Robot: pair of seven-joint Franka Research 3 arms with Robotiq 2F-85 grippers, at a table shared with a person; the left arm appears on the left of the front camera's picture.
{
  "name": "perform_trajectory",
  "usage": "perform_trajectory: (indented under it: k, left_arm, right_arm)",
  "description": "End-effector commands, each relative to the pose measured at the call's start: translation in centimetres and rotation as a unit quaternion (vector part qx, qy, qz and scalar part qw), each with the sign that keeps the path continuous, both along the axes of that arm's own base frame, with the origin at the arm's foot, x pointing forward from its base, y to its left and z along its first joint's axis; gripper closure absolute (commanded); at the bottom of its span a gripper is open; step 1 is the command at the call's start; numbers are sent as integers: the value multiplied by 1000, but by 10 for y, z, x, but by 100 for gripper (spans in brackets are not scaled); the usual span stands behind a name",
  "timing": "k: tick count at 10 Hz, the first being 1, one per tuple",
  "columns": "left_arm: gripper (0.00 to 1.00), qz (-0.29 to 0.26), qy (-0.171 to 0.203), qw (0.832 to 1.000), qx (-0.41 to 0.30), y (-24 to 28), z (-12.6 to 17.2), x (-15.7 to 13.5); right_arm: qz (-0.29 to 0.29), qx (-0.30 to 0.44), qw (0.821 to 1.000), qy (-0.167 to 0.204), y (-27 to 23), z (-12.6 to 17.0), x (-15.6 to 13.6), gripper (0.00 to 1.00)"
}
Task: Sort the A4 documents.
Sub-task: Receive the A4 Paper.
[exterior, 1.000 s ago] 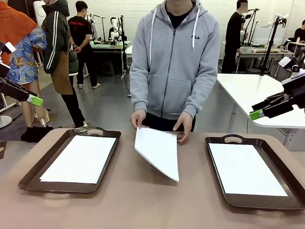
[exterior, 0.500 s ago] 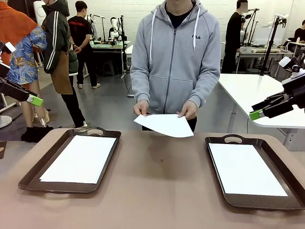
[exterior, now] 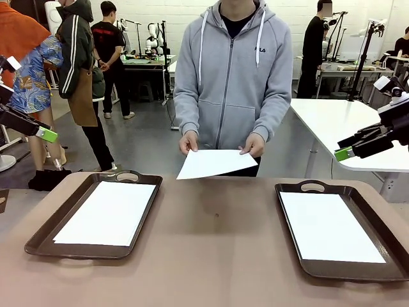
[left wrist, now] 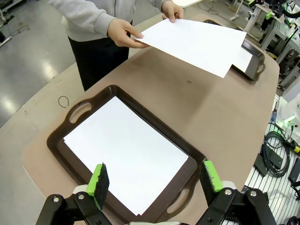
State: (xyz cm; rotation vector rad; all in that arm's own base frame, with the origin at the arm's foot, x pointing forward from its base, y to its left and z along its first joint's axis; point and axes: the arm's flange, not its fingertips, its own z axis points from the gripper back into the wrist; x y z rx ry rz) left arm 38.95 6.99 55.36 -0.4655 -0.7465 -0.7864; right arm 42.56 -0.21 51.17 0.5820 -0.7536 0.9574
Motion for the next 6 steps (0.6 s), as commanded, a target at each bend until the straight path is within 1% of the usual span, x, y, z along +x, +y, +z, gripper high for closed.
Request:
perform_trajectory:
  k: [1,6]
  left_arm:
    - [0,-6,-5,1000,0,0,-1,-1]
    - [0,-6,-5,1000,0,0,-1,-1]
  right_arm:
    - [1,0,1000,-1,0,0,0,0]
    - [1,0,1000,-1,0,0,0,0]
